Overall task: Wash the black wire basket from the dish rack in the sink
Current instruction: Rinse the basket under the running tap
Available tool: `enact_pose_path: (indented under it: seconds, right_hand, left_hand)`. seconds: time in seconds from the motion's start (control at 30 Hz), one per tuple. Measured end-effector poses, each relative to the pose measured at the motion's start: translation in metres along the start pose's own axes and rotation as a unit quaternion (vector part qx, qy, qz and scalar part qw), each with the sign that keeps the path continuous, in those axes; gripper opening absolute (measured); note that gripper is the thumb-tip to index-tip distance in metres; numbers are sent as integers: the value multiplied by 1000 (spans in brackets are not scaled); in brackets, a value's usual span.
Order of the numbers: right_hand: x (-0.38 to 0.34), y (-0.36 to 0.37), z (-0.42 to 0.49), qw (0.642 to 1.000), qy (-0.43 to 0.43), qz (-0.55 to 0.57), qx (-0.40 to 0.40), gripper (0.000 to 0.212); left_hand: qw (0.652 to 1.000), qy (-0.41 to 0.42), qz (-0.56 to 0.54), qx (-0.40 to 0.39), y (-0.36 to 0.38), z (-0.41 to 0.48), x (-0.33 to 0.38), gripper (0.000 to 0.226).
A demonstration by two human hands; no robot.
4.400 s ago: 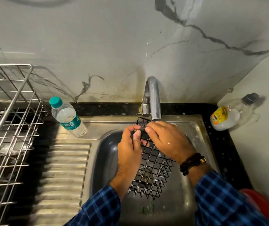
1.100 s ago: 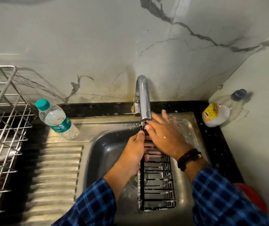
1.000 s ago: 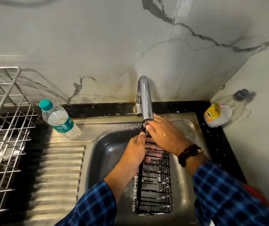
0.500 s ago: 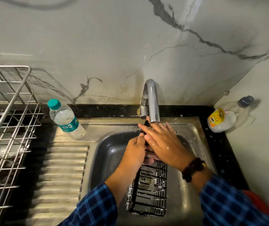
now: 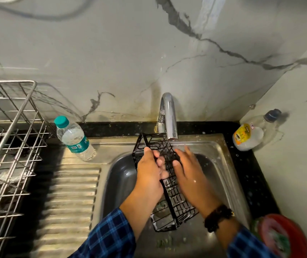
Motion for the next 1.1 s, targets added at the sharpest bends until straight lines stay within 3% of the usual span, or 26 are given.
enact_pose_path:
  seconds: [0.1, 0.2, 0.3, 0.37, 0.47, 0.6, 0.67, 0.73, 0.8, 0.87, 0.97, 1.1]
  right_hand:
    - [8, 2, -20, 988, 86, 66, -112, 50]
    - [17, 1, -35, 985, 107, 88, -99, 37]
    - [27, -2, -24, 983, 139, 77, -95, 44]
    - [31, -4, -14, 979, 143, 66, -133, 52]
    - [30, -8, 1, 977, 105, 60, -175, 45]
    - [21, -24, 23, 980, 72, 76, -169, 42]
    - [19, -31, 32, 980, 61, 34, -185, 42]
    - [16, -31, 40, 976, 47, -66, -204, 43]
    - [9, -19, 47, 968, 33, -139, -207, 39]
    - [1, -6, 48, 968, 16, -141, -208, 38]
    - [-5, 1, 36, 962, -70, -199, -171, 52]
    - [3, -5, 5, 947, -111, -243, -178, 67]
  left_hand:
    - [998, 27, -51, -10, -1, 4, 2, 46]
    - [995, 33, -92, -13, -5, 6, -6, 47]
    - [990, 24, -137, 24, -12, 8, -15, 45]
    - [994, 33, -80, 70, -19, 13, -17, 38]
    - [996, 28, -27, 86, -25, 14, -19, 31]
    - [993, -59, -79, -68, -19, 7, -18, 35]
    - [988, -60, -98, -102, -16, 9, -19, 36]
    - [988, -66, -119, -78, -13, 10, -24, 48]
    - [988, -68, -127, -56, -10, 10, -32, 43]
    - [986, -57, -153, -43, -6, 9, -34, 39]
    - [971, -46, -234, -12, -7, 22, -31, 36]
    - [975, -68, -210, -9, -13, 27, -35, 23]
Point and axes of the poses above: each hand's wrist, its own z-axis towards the middle knuckle, its own y-axis out of the palm, x = y × z, the point moved 3 cm from there along z, towards the middle knuckle, and after that the axes turned 7 degrees about -z, right-handed, at the moved point
